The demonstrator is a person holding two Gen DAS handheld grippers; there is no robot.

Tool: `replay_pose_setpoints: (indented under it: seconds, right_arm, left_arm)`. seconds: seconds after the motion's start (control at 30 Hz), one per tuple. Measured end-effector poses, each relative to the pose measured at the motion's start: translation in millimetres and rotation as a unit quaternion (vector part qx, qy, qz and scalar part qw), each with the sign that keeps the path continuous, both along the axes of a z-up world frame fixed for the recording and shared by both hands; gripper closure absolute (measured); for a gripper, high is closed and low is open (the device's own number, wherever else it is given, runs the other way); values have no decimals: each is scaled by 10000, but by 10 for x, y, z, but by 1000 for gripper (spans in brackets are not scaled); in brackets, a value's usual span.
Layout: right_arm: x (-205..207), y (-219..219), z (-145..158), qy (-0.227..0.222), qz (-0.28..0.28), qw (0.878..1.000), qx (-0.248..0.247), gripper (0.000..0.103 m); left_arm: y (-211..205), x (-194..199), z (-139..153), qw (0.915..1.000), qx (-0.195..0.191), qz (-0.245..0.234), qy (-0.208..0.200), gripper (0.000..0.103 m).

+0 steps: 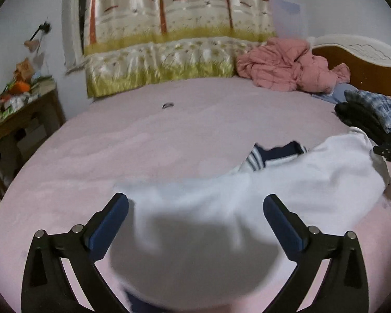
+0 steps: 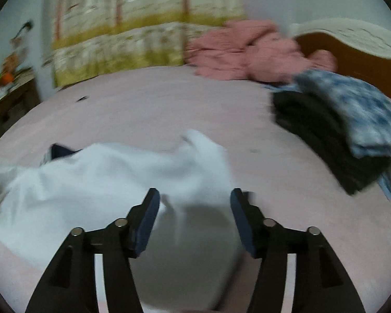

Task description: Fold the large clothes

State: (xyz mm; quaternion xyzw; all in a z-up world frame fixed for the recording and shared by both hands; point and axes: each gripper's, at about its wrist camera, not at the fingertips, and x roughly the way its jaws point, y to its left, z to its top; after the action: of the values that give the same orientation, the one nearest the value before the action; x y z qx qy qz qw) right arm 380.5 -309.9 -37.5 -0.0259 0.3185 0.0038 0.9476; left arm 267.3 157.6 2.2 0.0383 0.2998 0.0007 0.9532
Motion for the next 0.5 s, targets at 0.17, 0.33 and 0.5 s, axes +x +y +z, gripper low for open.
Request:
replay_pose_setpoints:
  seconds: [0.17, 0.33, 0.5]
  right_arm:
    - [157, -344, -210, 587, 304, 9942, 843, 35]
    - [297, -428, -428, 816, 308, 9834, 1590, 81]
    - [-143, -414, -59, -745, 71, 9883, 1329, 98]
  left_arm:
    - [318, 129, -258, 9966, 46, 714, 416, 0]
    - [604, 349, -631, 9890, -1173, 490, 762, 73]
    - [371, 268, -248, 9959, -770, 301, -375, 90]
